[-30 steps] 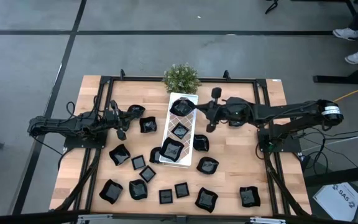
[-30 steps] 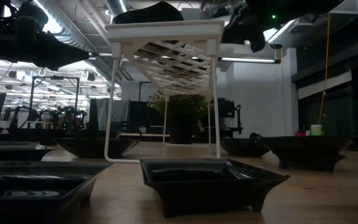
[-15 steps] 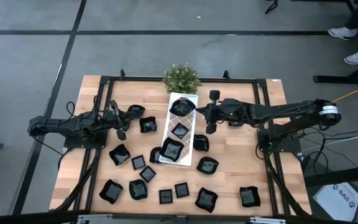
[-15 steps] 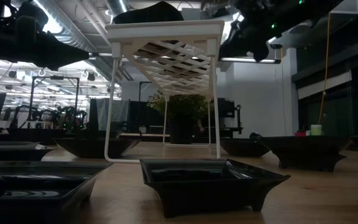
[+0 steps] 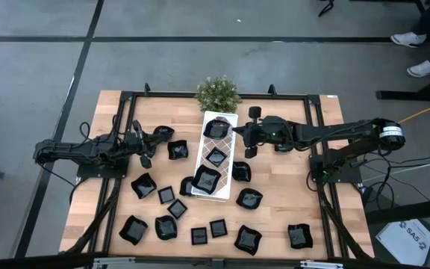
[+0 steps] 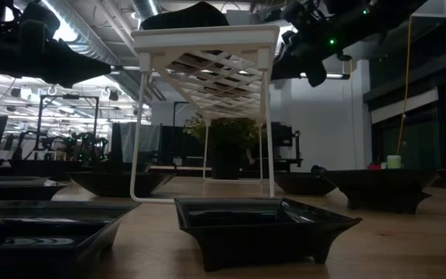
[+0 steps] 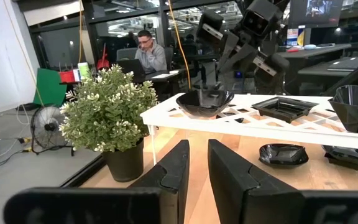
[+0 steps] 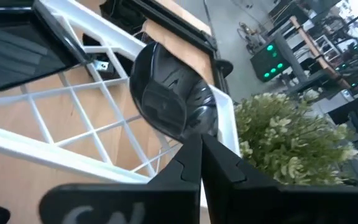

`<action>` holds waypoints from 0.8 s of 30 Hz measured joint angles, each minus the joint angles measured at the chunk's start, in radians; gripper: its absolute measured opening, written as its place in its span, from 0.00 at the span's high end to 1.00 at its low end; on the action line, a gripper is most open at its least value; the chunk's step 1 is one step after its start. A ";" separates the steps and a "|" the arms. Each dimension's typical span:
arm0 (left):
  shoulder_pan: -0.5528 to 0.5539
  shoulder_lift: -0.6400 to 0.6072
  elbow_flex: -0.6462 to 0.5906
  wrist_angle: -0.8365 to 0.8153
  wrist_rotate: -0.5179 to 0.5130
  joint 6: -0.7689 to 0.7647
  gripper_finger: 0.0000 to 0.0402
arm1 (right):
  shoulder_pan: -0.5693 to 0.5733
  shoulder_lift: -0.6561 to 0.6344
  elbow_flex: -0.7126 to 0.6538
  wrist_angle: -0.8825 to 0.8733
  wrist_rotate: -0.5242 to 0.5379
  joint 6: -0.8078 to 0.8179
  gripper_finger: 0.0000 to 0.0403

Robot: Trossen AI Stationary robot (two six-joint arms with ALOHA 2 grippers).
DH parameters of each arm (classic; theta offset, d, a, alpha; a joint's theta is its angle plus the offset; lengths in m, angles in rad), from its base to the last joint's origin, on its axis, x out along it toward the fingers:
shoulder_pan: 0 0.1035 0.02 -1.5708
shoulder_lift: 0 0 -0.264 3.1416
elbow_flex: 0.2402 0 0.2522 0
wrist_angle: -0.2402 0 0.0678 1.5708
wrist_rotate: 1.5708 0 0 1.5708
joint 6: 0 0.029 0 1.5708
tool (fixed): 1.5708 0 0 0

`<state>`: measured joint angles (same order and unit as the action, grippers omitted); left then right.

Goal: Pick & Place Mini shaped plates
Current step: Stack the leaf shaped plate on top of the leaf shaped plate on the shelf

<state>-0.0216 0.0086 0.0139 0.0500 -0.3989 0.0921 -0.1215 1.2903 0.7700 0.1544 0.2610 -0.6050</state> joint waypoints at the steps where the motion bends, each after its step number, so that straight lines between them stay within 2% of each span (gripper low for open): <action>1: 0.000 0.000 0.000 0.000 0.000 0.000 0.86 | 0.000 0.000 0.000 -0.007 0.000 0.005 0.99; 7: 0.000 0.000 0.000 0.000 0.000 0.000 0.87 | 0.010 -0.005 0.000 -0.105 0.000 0.093 0.99; 17: 0.000 0.000 0.000 0.000 0.000 0.000 0.87 | 0.110 -0.067 0.000 -0.295 0.003 0.227 0.97; 22: 0.000 0.000 0.000 0.000 0.000 0.000 0.86 | 0.144 -0.134 0.000 -0.422 0.147 0.334 0.94; 24: 0.000 0.000 0.000 0.000 0.000 0.000 0.87 | 0.150 -0.161 0.000 -0.480 0.175 0.344 0.92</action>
<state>-0.0216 0.0086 0.0139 0.0499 -0.3988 0.0921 0.0285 1.1290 0.7700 -0.3253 0.4358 -0.2606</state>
